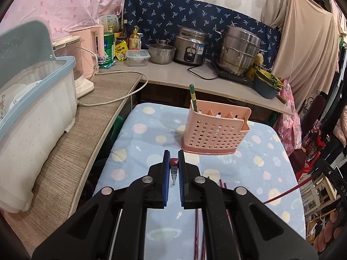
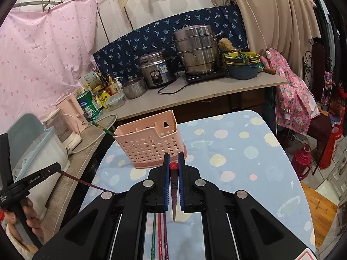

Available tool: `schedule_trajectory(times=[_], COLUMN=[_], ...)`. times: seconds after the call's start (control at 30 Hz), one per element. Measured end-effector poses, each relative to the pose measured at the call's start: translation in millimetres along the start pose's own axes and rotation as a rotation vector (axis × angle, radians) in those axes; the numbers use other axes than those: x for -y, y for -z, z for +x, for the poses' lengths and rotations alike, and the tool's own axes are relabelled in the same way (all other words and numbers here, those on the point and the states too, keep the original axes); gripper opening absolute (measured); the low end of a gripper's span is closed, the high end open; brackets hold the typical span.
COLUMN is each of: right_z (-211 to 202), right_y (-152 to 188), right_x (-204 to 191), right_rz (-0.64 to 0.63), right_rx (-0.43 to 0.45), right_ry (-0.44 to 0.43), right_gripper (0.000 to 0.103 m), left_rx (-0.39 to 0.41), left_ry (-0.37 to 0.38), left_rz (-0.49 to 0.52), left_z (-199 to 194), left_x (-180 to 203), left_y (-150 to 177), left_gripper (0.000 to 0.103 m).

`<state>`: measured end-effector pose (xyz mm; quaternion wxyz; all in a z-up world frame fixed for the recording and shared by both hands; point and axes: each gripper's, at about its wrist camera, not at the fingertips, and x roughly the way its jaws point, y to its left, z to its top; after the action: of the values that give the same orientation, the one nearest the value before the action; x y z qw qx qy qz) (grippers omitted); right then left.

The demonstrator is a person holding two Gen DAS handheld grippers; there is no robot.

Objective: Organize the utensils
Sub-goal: 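Lift the dark-red chopstick with the left gripper while the right gripper carries the red one to the basket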

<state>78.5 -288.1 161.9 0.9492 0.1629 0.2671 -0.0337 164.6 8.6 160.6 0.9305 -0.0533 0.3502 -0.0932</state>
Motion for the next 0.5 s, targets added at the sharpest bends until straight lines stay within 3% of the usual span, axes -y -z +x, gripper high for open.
schedule_trajectory(times=[0.23,0.5], right_z=[1.0,7.1], right_y=[-26.5,-75.0], right_x=[-3.7,-18.6], right_rz=[0.014,0.019], right_rx=[0.042,0.122], right_ry=[-0.028,-0.061], right_gripper=[0.007,0.007], left_rx=[0.033,0.126], left_ry=[0.041,0.087], left_rz=[-0.008,-0.015], left_z=[-5.4,-19.9], left_x=[8.5,27.2], left_y=[-26.0,-75.9], left_gripper=[0.007,0.007])
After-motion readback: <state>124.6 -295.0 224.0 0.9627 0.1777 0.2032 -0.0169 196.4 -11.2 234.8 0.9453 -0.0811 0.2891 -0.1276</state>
